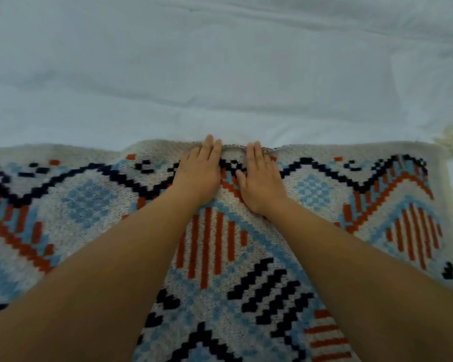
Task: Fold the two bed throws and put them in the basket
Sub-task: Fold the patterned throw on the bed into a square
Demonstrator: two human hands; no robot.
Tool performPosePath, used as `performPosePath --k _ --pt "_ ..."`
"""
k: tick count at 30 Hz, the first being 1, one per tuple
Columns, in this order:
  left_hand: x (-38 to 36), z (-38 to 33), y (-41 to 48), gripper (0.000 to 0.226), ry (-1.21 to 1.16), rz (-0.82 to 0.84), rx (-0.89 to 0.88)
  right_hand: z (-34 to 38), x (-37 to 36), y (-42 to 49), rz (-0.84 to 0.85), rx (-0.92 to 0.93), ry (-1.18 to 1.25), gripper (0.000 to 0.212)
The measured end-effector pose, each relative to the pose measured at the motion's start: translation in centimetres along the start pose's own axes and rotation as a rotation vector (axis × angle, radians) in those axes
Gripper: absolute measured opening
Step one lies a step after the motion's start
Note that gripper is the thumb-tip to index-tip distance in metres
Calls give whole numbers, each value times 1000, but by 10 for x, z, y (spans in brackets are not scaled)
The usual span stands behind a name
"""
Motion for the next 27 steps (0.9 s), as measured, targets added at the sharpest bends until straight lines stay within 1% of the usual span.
performPosePath --k 3,7,10,13,16,18,22,24,26,27 --pt "1 4 -10 59 -7 -19 -33 2 0 -5 14 11 -30 67" --pt "15 20 -36 60 -17 28 51 21 4 -23 12 42 7 65" --pt "34 48 -69 55 12 -4 82 53 8 -43 46 76 84 62" --pt "57 99 -102 49 15 -40 128 101 17 -61 47 143 169 59" --pt "71 166 -132 48 -11 -32 213 160 24 -67 10 276 111 52" --pt "70 207 -149 45 7 -60 247 198 21 -66 -15 314 114 46" --pt "56 276 -177 42 83 -65 182 273 -10 -57 24 265 113 43" --pt "48 308 -187 43 63 -77 167 306 -27 -46 46 248 87 40" --pt "47 337 -195 38 57 -157 202 334 -42 -34 49 208 72 39" --pt "47 351 -197 35 79 -206 250 346 -49 -29 42 184 78 39"
Point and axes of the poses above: each hand's wrist, its own y-axis towards the middle knuckle, its own x-axis out of the back of the hand, z = x × y, the point moved 3 cm from there along y, towards the middle knuckle, and after that the axes turned 6 degrees about y, right-handed, at the moved point
